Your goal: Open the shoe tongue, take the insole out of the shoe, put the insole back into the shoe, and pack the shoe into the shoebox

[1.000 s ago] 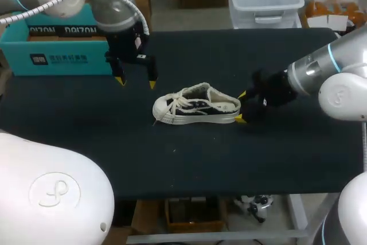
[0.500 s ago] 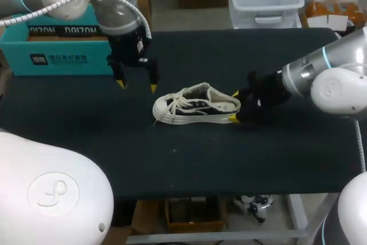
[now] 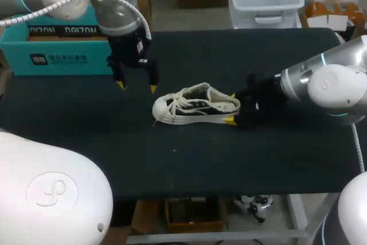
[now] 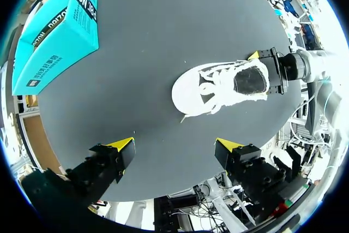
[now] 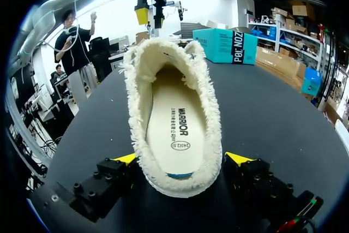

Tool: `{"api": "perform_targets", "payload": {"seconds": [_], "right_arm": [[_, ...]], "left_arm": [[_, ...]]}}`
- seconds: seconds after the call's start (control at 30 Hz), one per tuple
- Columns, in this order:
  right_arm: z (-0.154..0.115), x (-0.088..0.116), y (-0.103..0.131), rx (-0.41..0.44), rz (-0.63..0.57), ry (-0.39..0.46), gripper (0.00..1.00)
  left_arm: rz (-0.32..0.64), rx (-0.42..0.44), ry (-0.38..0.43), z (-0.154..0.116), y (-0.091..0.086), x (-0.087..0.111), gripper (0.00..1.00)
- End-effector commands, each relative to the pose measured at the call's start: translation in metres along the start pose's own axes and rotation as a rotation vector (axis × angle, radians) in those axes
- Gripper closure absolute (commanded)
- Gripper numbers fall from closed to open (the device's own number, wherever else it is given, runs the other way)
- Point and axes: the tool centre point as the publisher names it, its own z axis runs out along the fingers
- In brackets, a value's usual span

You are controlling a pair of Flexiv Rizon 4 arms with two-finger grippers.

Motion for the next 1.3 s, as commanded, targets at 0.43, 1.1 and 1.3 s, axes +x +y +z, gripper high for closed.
{"api": "perform_targets", "payload": {"seconds": [0.43, 1.1, 1.3], "right_arm": [[0.008, -0.004, 0.001, -0.025, -0.019, 0.018, 1.0], [0.007, -0.002, 0.0, -0.027, -0.018, 0.016, 1.0], [0.007, -0.002, 0.0, -0.027, -0.018, 0.016, 1.0]], "left_arm": [[-0.015, -0.003, -0.005, 0.004, -0.008, 0.014, 0.0], [-0.067, -0.075, -0.113, 0.002, -0.058, 0.112, 0.0], [-0.079, -0.115, -0.162, 0.02, -0.067, 0.139, 0.02]]}}
